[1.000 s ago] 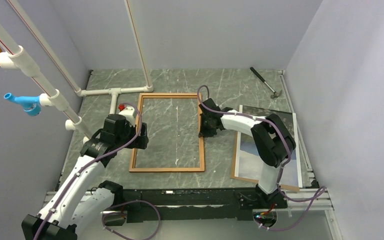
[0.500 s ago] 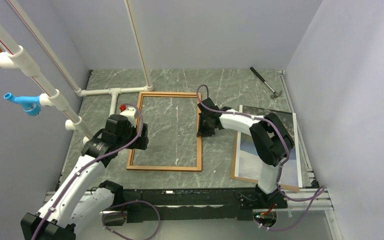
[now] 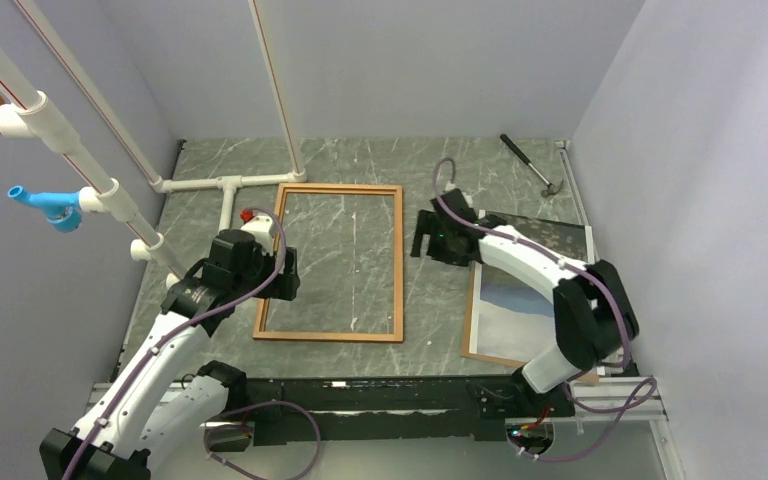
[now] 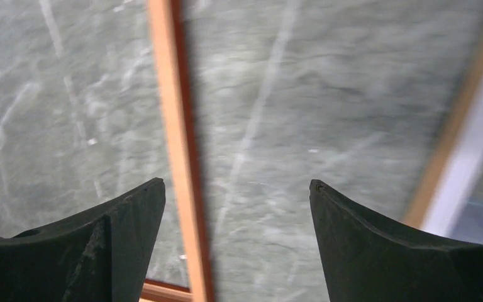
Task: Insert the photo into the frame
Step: Move the photo frame to the center of the board.
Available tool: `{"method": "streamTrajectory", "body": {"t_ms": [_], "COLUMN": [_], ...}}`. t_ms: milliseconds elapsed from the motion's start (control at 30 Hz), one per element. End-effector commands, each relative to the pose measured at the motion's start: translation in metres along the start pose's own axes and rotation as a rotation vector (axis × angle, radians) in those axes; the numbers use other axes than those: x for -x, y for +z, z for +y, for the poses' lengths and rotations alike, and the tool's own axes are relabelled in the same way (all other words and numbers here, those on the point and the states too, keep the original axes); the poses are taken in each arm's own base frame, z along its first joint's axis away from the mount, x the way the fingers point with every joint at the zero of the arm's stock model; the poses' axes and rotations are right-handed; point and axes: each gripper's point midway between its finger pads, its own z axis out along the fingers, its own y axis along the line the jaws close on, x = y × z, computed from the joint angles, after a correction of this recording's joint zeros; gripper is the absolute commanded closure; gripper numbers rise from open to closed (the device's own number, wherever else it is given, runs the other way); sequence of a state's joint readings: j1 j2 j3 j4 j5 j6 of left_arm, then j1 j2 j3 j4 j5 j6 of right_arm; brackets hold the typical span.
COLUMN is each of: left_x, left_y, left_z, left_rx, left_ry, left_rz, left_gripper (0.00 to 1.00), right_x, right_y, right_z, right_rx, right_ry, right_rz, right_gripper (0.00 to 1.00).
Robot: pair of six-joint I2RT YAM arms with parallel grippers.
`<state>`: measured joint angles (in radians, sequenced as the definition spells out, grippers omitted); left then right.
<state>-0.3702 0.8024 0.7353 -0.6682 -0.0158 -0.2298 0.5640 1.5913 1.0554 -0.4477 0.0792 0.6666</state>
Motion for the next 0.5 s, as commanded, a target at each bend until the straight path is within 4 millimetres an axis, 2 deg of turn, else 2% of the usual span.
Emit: {"method": "streamTrajectory", "body": {"t_ms": [0,33,267,400,467], "left_x": [0.024,0.025,0.030,0.036,0.039], "left_y": [-0.007,-0.007,0.009,0.023,0.031], "left_z": [-0.014,-0.016,-0.044,-0.077,-0.096], "left_rx": [-0.069,-0.082,-0.200,-0.283,-0.309], "left_ry": [0.012,0.014,-0.022,-0.033,-0.024], "left_rz": [-0.085,-0.088,-0.072,-0.051,-0.032], "left_gripper": [0.01,0.01,0.01,0.01,0.01], "right_x": [0.005,0.007,0.012,0.008,0.004], "right_y": [-0.014,-0.017,-0.036,-0.047,-0.051], "right_z": [-0.066,-0.084,-0.163,-0.195,-0.210], "right_rx": [-0.101,-0.108,-0.237,-0.378,-0.445], "right_ry": [0.077,0.131,0.317,0.363,0.391], "right_rz": [-0.017,-0.017,-0.029,-0.027,-0.017], "right_gripper": [0.13,0.12,0.12,0.11,0.07]}}
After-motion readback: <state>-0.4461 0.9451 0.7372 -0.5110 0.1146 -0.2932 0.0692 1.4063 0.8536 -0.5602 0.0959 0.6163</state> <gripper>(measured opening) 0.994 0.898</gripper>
